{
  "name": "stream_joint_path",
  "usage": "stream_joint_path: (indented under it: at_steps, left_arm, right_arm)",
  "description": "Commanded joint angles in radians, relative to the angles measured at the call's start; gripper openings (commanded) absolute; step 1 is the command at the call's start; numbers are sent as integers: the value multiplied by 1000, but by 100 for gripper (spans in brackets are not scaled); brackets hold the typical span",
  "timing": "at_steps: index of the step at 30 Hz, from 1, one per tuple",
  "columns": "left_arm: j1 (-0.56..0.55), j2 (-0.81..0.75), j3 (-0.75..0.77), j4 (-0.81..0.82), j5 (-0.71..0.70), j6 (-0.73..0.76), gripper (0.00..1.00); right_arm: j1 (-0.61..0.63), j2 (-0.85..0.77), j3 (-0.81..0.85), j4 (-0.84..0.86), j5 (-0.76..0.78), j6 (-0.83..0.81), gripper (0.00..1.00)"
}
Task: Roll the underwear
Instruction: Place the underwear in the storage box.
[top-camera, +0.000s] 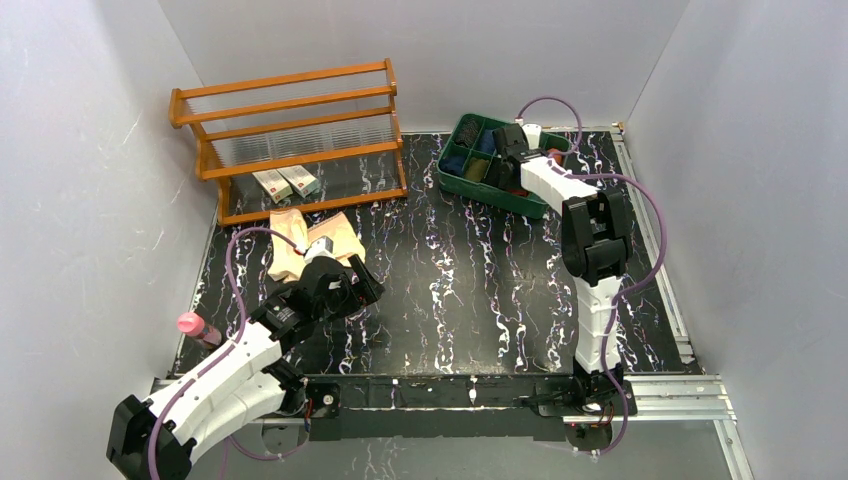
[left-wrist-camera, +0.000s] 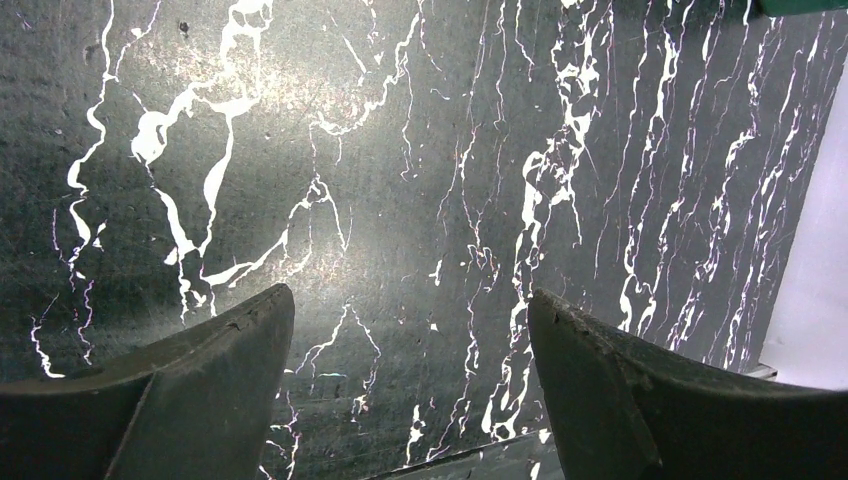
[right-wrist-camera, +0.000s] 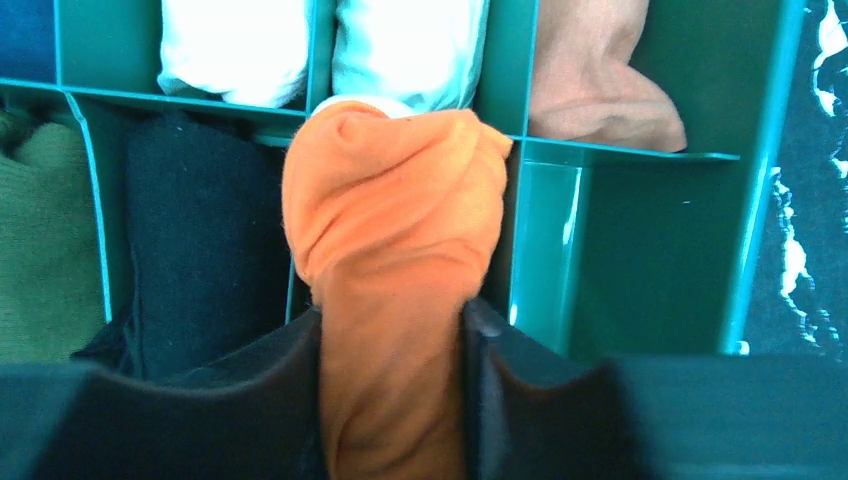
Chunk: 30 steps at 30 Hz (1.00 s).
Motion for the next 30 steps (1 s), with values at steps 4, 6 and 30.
stream_joint_path:
  at_steps: [4, 6, 30]
  left_arm:
    - [6, -7, -14, 11, 3, -6, 84]
    - [6, -4, -15, 15, 4, -6, 84]
    - [6, 24, -21, 39, 19, -9, 84]
  right_arm:
    - [-4, -21, 100, -102, -50, -23, 71]
    - [-5, -25, 112, -107, -51, -31, 73]
    - [-5, -113, 203, -92, -79, -77, 75]
